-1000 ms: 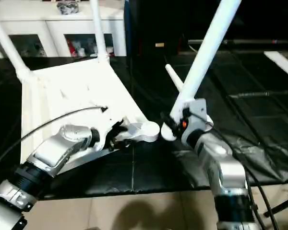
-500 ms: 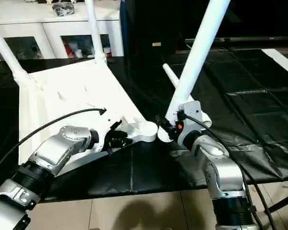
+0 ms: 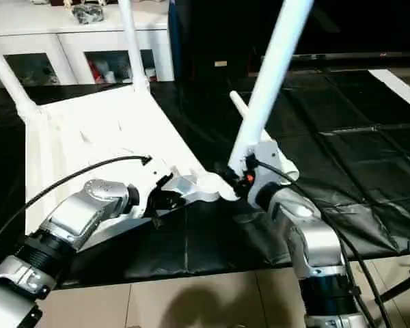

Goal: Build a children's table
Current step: Insert table leg to table base

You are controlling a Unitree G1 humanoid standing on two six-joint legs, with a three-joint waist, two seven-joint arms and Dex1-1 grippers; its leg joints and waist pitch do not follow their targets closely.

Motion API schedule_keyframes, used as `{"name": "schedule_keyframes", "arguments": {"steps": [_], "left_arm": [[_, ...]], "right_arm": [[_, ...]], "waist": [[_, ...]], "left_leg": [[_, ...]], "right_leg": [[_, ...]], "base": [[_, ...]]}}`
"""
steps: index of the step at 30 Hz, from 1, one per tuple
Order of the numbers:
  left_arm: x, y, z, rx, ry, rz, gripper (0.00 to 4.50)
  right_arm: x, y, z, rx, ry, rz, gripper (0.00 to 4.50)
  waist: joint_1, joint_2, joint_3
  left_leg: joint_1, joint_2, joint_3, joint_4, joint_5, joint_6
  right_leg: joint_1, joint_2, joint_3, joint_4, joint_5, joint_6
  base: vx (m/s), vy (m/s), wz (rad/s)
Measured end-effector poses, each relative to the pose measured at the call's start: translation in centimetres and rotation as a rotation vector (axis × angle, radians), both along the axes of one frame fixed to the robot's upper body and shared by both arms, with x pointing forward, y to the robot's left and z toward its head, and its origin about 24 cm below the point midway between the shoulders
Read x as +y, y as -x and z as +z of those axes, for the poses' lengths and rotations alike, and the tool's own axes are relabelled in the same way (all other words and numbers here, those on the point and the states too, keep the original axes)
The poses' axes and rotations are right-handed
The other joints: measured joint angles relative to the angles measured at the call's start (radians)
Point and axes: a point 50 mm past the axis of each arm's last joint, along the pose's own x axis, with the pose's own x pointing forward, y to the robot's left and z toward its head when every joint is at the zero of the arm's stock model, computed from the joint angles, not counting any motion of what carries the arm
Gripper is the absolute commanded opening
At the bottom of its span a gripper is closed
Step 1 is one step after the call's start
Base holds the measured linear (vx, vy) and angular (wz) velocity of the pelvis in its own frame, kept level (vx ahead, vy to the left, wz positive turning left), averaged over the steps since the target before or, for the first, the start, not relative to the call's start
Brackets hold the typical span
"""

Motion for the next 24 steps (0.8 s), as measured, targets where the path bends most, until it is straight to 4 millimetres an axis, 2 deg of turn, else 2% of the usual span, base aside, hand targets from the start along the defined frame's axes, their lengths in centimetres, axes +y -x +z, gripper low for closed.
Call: {"name": "schedule_keyframes", "arguments": {"steps": [4,9,14,19,24], "left_arm": [[0.7,0.1,0.2,-0.008,0.005,-0.064,0.0],[1.8,0.5,0.3,0.016,0.002,-0.14,0.0],[2.7,0.8,0.2,0.026,-0.007,-0.211,0.0],[2.9,0.7,0.2,0.021,-0.015,-0.224,0.0],[2.9,0.7,0.2,0.02,-0.016,-0.228,0.0]], "right_arm": [[0.7,-0.4,0.5,-0.01,0.003,0.071,1.91],[1.8,-1.1,1.3,-0.022,-0.001,0.185,1.91],[2.4,-1.3,0.1,0.023,-0.015,0.268,1.91],[3.2,-1.5,-0.1,0.018,-0.027,0.327,1.91],[3.7,-1.5,-0.5,0.029,-0.038,0.345,1.91]], "waist": [[-0.008,0.0,0.0],[0.001,-0.002,0.001],[0.025,-0.006,0.001],[0.026,-0.015,0.001],[0.028,-0.018,0.0]], "left_leg": [[-0.002,0.0,0.0,-0.001,0.0,0.0],[-0.002,0.0,0.0,-0.003,0.0,0.0],[-0.002,0.0,0.001,-0.003,0.0,0.0],[0.001,-0.001,0.002,-0.003,0.0,0.001],[0.001,-0.001,0.002,-0.003,0.0,0.001]], "right_leg": [[-0.002,0.0,0.0,0.0,0.0,0.0],[-0.002,0.0,0.0,0.0,0.0,0.0],[-0.001,-0.002,0.0,0.0,0.0,0.0],[0.0,-0.002,0.001,0.001,0.0,0.0],[0.001,-0.002,0.001,0.001,0.0,0.0]], "base": [[0.0,0.0,0.0],[0.0,0.0,0.0],[0.0,0.0,0.0],[0.0,0.0,0.0],[0.0,0.0,0.0]]}}
